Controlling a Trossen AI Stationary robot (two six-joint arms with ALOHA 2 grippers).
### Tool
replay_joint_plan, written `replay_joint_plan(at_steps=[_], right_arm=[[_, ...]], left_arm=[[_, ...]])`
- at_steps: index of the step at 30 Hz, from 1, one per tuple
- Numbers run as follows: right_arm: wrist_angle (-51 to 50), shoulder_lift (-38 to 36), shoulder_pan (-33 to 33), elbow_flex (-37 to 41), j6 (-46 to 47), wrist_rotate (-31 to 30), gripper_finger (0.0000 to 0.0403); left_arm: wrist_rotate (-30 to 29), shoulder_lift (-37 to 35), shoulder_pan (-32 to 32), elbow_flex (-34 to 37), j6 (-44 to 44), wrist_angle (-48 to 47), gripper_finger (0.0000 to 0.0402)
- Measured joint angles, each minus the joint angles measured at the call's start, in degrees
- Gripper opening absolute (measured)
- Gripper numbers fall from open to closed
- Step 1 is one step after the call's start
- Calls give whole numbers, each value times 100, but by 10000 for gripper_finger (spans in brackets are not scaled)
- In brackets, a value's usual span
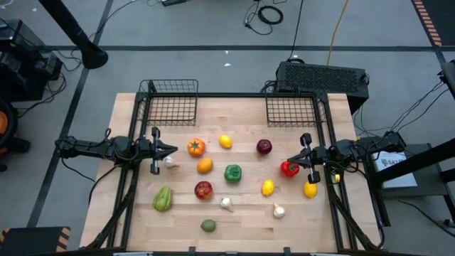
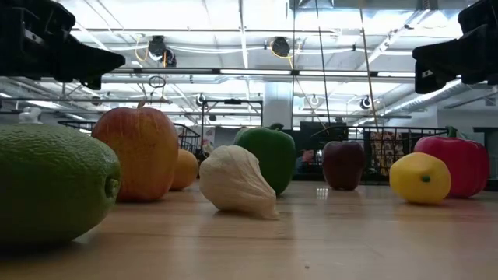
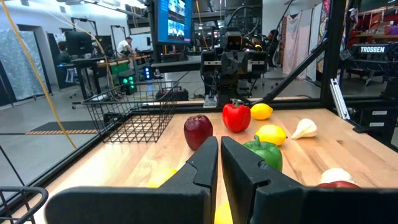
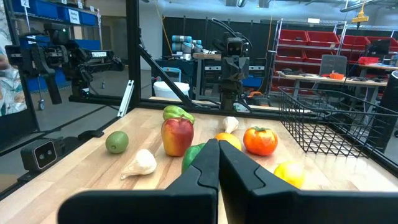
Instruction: Sort produce into baskets
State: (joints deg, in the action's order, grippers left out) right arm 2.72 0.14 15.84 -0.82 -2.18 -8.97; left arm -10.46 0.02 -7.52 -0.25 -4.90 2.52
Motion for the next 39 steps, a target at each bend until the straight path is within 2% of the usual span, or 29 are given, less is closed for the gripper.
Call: replay_joint_plan(at_steps=[25,29,34,39], right_arm=[[-7,0,0,0,0,2,0],[537,42,-9,-73,224,-19,0],[310,548,2,-970,193,-28,0],[-348,1706,2,-2690,184,-474,0]], left_arm=[[-1,1,1,-1,-1,0,29],[-2,-1,1,-2,-1,0,29],[0,-1,-1,-1,-2,0,29],[-2,0,0,-2,-1,0,29]])
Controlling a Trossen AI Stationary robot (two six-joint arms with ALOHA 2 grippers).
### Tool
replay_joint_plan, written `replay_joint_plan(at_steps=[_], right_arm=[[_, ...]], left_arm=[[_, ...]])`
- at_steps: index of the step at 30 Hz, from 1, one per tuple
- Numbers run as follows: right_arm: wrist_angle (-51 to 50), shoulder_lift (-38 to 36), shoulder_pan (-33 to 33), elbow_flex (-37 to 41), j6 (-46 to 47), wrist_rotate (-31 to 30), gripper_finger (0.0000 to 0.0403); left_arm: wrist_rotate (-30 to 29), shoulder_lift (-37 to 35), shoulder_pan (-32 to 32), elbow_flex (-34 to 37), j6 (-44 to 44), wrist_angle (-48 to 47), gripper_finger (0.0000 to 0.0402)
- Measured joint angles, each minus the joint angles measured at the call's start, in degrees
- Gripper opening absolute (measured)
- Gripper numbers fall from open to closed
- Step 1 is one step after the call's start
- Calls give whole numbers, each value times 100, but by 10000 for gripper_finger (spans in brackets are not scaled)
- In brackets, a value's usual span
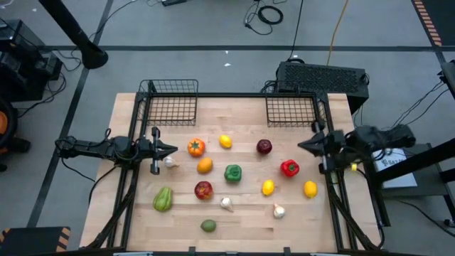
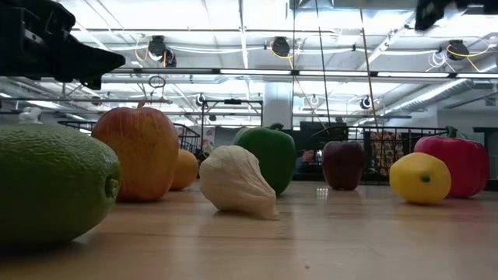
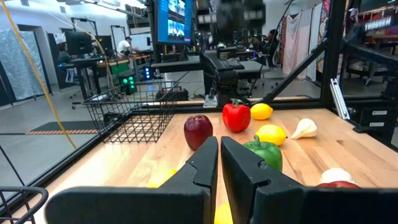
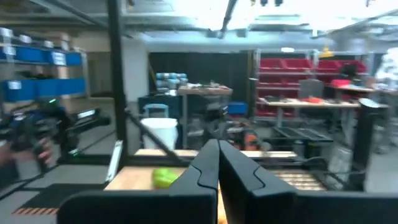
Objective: Sort produce into baskets
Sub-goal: Put the red bell pepper in the right basket
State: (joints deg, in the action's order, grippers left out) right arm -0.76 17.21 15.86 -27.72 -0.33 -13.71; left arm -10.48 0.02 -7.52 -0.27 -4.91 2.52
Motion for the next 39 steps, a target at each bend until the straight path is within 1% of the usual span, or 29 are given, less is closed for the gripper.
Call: replay_joint_plan(at_steps=[3,5,6,8,9,10,13,16,18,21,25,29,31,34,36,37,39], right_arm=[[-874,849,-2,-1227,136,-239,0],[-1457,1382,0,-1929,200,-261,0],[-1732,1632,0,-2238,214,-204,0],[-2154,2023,0,-2636,22,234,0],[-2276,2171,2,-2716,-44,428,0],[-2313,2275,5,-2719,-48,497,0],[-2327,2469,2,-2534,317,414,0],[-2198,2548,0,-2201,833,38,0],[-1965,2567,2,-1887,1199,-116,0],[-1317,2610,53,-1359,1549,-138,0],[-584,2695,314,-698,1788,-141,0],[-286,2782,541,-142,1749,-160,0],[-284,2780,523,-46,1726,-186,0],[-291,2776,514,-9,1765,-492,0],[-246,2775,514,-9,1765,-759,0],[-219,2773,515,-9,1768,-873,0],[-217,2774,515,-9,1832,-998,0]], left_arm=[[1,0,-1,0,0,0,29],[1,0,0,1,0,1,29],[0,-1,0,2,0,1,29],[0,-1,-1,1,0,1,29],[0,-1,1,0,0,0,29],[0,-1,1,2,0,0,29],[0,-1,0,0,0,1,29],[0,-1,1,0,0,0,29],[0,-1,-1,2,0,2,29],[0,-1,0,1,0,2,29],[0,0,1,1,7,2,29],[0,-1,-1,0,4,2,29],[-51,1,1,0,3,10,29],[-265,-1,1,2,10,43,29],[-376,1,1,0,364,162,29],[-382,16,1,0,618,426,29],[-390,26,-1,-43,766,972,29]])
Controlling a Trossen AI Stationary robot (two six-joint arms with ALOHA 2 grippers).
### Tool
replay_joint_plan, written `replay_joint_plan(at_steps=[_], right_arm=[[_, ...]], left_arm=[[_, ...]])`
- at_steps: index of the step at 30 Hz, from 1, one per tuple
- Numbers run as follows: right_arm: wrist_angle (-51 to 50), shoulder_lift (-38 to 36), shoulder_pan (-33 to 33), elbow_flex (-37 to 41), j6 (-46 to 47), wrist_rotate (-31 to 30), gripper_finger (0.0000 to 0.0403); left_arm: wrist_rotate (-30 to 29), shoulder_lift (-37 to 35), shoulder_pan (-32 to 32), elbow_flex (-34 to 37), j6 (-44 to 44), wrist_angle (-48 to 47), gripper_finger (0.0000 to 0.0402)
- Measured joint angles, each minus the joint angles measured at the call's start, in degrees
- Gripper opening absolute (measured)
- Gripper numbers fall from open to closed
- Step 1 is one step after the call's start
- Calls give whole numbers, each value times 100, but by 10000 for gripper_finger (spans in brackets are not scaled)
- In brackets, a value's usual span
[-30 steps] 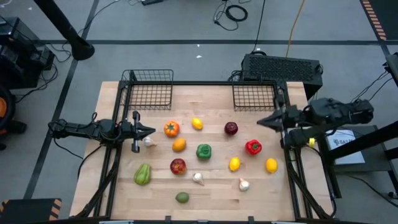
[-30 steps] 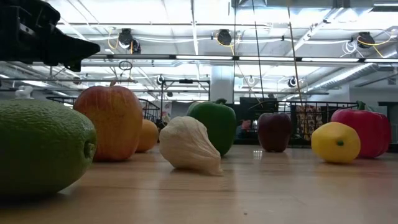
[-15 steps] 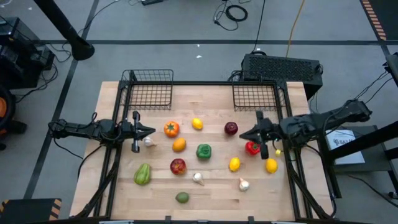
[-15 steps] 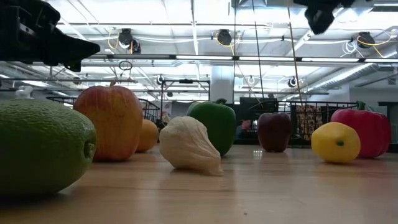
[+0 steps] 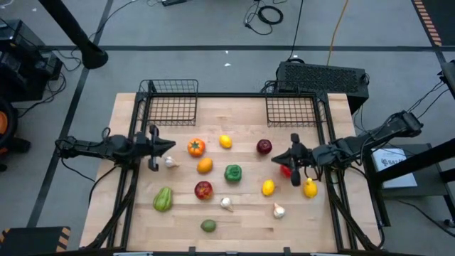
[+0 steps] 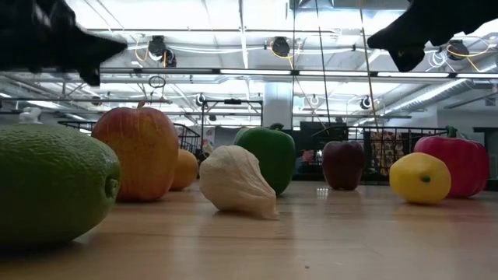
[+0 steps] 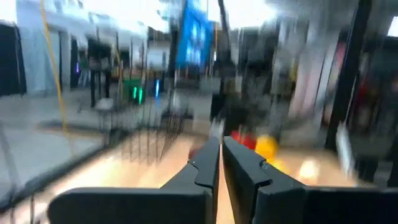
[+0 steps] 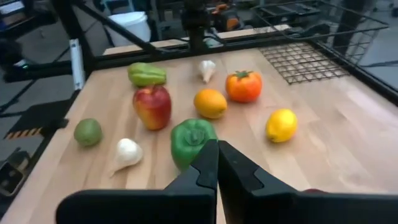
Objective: Sort produce into baskets
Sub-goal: Put the red bell pepper in the right basket
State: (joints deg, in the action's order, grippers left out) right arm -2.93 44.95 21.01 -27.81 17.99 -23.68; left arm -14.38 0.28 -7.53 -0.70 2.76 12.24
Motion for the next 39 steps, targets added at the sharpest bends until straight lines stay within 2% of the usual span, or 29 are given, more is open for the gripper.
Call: replay_joint_plan(at_steps=[3,6,8,13,19,23,25,31,35,39], right_arm=[[-28,7,12,0,192,-26,0],[-173,49,77,0,361,-29,0],[-203,93,97,0,388,-28,0],[-256,182,94,0,365,-28,0],[-322,190,75,0,361,-29,0],[-326,190,75,0,596,-28,0],[-348,190,75,0,647,-28,0],[-492,190,75,0,664,-28,0],[-654,190,75,-2,664,-30,0],[-683,190,75,-2,700,-30,0]], left_arm=[[-31,125,-101,-310,-3,140,29],[-697,439,-212,-744,-362,175,29],[-1107,776,-235,-1040,-619,147,29],[-1306,1931,-236,-1717,-763,172,29],[-996,3697,-238,-2431,-758,336,29],[-322,4694,-282,-2887,-703,585,29],[-32,5082,-339,-3127,-399,647,29],[346,5861,-427,-3592,-161,523,29],[368,6173,-461,-3633,277,535,29],[365,6372,-459,-3633,283,526,29]])
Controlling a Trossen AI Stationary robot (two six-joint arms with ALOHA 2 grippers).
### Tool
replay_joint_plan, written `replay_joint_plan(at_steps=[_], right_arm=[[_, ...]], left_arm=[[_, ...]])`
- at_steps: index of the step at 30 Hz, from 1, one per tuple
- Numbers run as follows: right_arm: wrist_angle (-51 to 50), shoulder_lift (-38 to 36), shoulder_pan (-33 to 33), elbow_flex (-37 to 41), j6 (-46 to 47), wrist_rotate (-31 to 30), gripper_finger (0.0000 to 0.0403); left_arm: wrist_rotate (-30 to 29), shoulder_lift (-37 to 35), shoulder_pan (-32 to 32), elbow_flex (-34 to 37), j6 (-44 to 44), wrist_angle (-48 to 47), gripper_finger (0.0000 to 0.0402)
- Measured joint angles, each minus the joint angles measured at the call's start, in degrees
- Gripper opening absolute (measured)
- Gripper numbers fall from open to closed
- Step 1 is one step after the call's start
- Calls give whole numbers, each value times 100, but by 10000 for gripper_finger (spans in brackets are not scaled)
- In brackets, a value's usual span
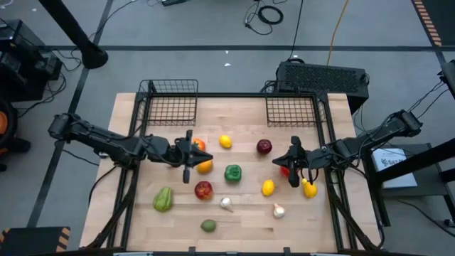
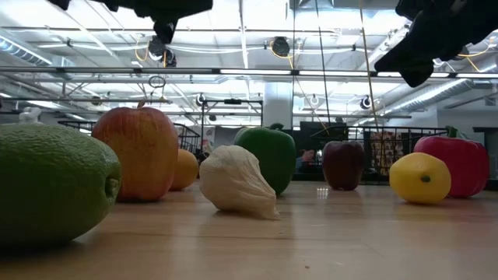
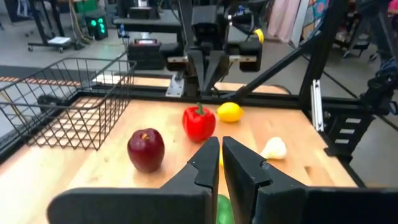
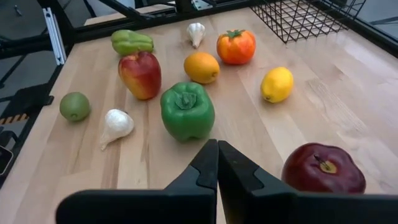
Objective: Sort produce into baskets
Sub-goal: Put the red bell pepper in the right basket
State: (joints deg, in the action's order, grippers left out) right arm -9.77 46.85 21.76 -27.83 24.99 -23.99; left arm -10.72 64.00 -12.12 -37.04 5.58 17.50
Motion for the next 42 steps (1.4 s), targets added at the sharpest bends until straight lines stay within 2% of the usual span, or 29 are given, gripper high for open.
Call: replay_joint_plan(at_steps=[6,11,13,20,25,36,42], right_arm=[[-2,0,0,0,401,-35,0],[-43,0,0,-3,611,-367,0],[-275,0,-4,-77,613,-346,1],[-1584,-2,-2,-348,1338,-352,29],[-2262,0,84,-348,2154,-277,59],[-2390,-2,804,-503,2369,-161,136],[-2842,0,1067,-610,2395,-155,155]], left_arm=[[-35,86,-2,0,8,70,29],[-1044,80,-11,-103,-155,110,29],[-1191,81,-24,-107,-190,90,29],[-753,86,-28,-107,-153,-181,29],[-713,86,-31,-107,-15,-239,29],[-709,84,-39,-107,9,-411,29],[-708,84,-33,-107,-37,-411,29]])
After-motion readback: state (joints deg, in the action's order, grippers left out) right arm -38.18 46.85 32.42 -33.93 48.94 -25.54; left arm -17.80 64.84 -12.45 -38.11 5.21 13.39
